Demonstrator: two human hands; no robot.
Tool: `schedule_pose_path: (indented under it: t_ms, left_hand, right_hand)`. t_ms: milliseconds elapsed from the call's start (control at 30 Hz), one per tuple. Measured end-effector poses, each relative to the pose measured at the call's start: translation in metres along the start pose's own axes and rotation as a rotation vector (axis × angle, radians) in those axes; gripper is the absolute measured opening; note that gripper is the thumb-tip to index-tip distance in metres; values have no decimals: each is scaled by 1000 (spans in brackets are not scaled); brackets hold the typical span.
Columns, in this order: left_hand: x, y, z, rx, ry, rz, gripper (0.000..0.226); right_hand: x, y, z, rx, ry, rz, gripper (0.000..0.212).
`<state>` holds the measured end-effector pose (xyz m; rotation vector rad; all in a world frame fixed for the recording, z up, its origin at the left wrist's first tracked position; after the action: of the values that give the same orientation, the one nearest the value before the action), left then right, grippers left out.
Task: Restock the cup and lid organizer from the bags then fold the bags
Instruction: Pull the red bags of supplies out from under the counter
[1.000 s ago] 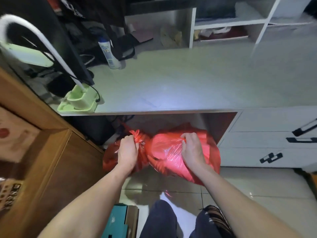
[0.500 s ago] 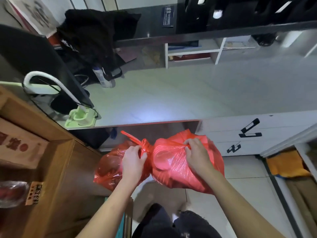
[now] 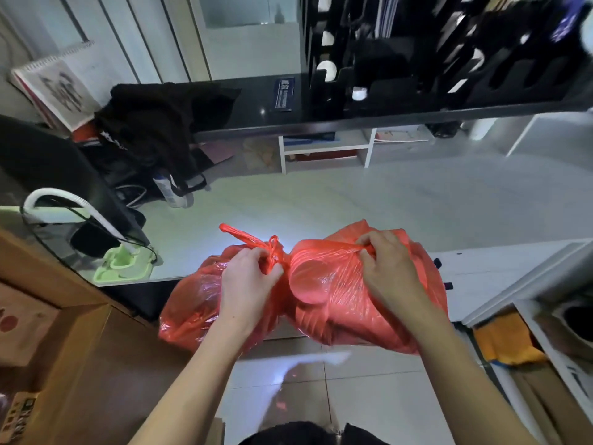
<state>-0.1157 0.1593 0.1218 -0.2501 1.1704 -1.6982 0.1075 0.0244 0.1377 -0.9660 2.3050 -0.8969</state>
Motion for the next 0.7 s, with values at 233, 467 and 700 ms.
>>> schedule_pose_path:
  t_ms: [233, 467, 700]
  left_hand:
    - [-53, 3, 36, 22, 16, 48, 15]
    - [-105, 30, 42, 75, -44, 47, 12]
    - [-183, 77, 30, 101, -125, 33, 15]
  right_hand:
    - [-42, -32, 18, -32, 22, 129, 17]
    - [-89, -25, 50, -56, 89, 194, 19]
    - [-159, -10, 73, -54, 161, 266, 17]
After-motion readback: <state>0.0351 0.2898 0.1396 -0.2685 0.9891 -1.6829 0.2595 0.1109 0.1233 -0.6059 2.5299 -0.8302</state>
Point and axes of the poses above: each hand's wrist, its own x-axis away from the middle knuckle, its own y-axis out of the palm, z = x × y, the point moved 2 cm from there along -x, towards the middle knuckle, and after that the axes turned 10 degrees about y, right-handed, at the moved point
